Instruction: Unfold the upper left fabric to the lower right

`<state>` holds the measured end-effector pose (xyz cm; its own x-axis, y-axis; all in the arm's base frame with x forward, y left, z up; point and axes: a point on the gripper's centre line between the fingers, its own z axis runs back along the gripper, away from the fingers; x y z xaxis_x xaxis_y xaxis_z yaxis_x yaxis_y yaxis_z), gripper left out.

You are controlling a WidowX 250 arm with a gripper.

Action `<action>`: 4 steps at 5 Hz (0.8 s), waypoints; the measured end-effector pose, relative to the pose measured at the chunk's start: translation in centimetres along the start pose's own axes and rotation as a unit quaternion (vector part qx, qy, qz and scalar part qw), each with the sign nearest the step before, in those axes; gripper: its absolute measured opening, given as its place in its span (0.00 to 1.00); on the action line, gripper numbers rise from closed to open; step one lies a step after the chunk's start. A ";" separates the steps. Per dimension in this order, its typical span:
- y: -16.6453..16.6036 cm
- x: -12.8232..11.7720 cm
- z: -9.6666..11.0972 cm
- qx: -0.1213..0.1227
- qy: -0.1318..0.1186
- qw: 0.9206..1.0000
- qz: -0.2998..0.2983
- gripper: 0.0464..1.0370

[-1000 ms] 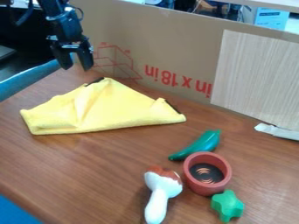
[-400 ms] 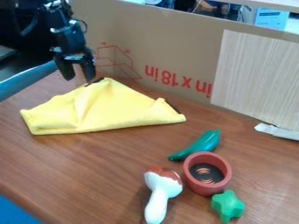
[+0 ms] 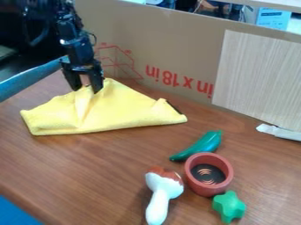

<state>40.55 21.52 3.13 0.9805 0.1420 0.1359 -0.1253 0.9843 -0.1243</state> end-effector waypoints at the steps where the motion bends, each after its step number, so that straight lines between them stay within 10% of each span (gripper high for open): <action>1: -0.1 0.0 -0.6 0.006 0.005 1.000 0.006 0.66; 3: -0.7 -0.5 -1.2 -0.017 0.014 1.000 0.010 0.14; 4: -1.1 -1.4 0.3 -0.041 0.005 0.999 0.001 0.04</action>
<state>39.25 20.29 3.33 0.9816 0.1433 0.1259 -0.1155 0.9718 -0.2053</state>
